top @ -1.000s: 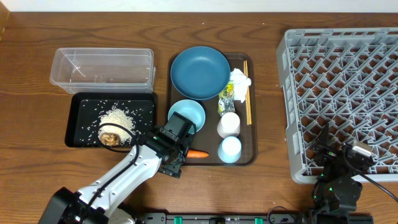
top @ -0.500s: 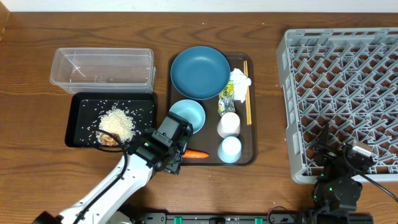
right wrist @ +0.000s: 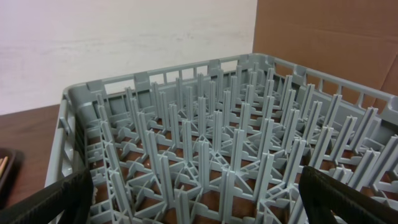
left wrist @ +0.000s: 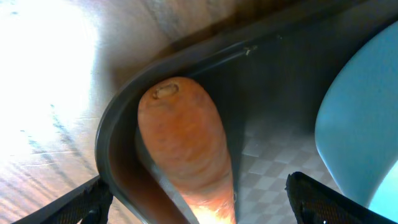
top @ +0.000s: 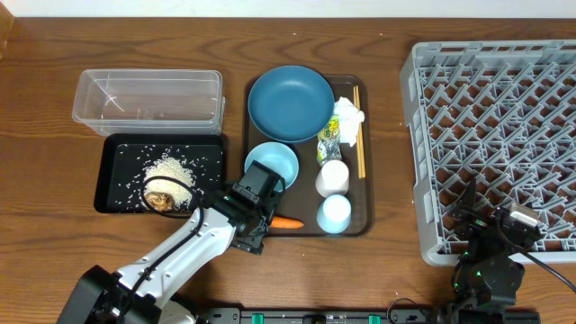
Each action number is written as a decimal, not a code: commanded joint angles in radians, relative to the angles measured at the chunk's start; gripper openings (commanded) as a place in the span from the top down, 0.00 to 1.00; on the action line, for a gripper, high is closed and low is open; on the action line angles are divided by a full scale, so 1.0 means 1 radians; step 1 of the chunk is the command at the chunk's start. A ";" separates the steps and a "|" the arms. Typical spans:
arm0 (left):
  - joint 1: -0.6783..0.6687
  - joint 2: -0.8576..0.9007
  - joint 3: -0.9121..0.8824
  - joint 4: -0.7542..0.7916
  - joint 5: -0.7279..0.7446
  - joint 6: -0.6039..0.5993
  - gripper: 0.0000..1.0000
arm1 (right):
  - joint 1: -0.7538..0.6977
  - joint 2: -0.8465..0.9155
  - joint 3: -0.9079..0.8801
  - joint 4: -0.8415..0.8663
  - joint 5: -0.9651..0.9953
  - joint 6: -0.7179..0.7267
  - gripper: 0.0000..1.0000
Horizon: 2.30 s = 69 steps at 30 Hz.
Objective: Sort waste into correct bins and load items into the dishwasher rack
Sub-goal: 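Close the left gripper on the carrot's thick end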
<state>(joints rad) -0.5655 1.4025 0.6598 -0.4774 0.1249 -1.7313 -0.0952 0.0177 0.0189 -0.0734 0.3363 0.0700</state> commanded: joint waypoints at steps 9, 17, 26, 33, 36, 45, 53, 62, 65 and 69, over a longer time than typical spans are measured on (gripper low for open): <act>0.004 -0.042 -0.005 -0.006 0.049 0.006 0.10 | -0.003 -0.002 0.005 -0.013 -0.004 -0.004 0.01; 0.004 -0.146 -0.005 -0.014 -0.038 0.006 0.11 | -0.003 -0.002 0.005 -0.013 -0.004 -0.004 0.01; 0.004 -0.073 -0.005 -0.014 -0.043 0.006 0.16 | -0.003 -0.002 0.005 -0.013 -0.004 -0.004 0.01; 0.004 -0.022 -0.005 -0.009 -0.032 0.006 0.18 | -0.003 -0.002 0.005 -0.013 -0.004 -0.003 0.01; 0.004 -0.022 -0.005 0.006 -0.032 0.006 0.18 | -0.003 -0.002 0.005 -0.013 -0.004 -0.004 0.01; 0.004 -0.022 -0.005 0.023 -0.044 0.006 0.32 | -0.003 -0.002 0.005 -0.013 -0.004 -0.004 0.01; 0.003 0.024 -0.005 0.023 -0.029 0.006 0.34 | -0.003 -0.002 0.005 -0.013 -0.004 -0.003 0.01; 0.004 0.047 -0.005 0.047 -0.025 0.006 0.35 | -0.003 -0.002 0.005 -0.013 -0.004 -0.003 0.01; 0.004 0.047 -0.005 0.046 -0.024 0.006 0.41 | -0.003 -0.002 0.005 -0.013 -0.004 -0.004 0.01; 0.004 0.047 -0.005 0.046 -0.024 0.006 0.61 | -0.003 -0.002 0.005 -0.013 -0.004 -0.003 0.01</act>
<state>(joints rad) -0.5640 1.4403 0.6601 -0.4290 0.1055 -1.7302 -0.0952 0.0177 0.0189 -0.0734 0.3363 0.0700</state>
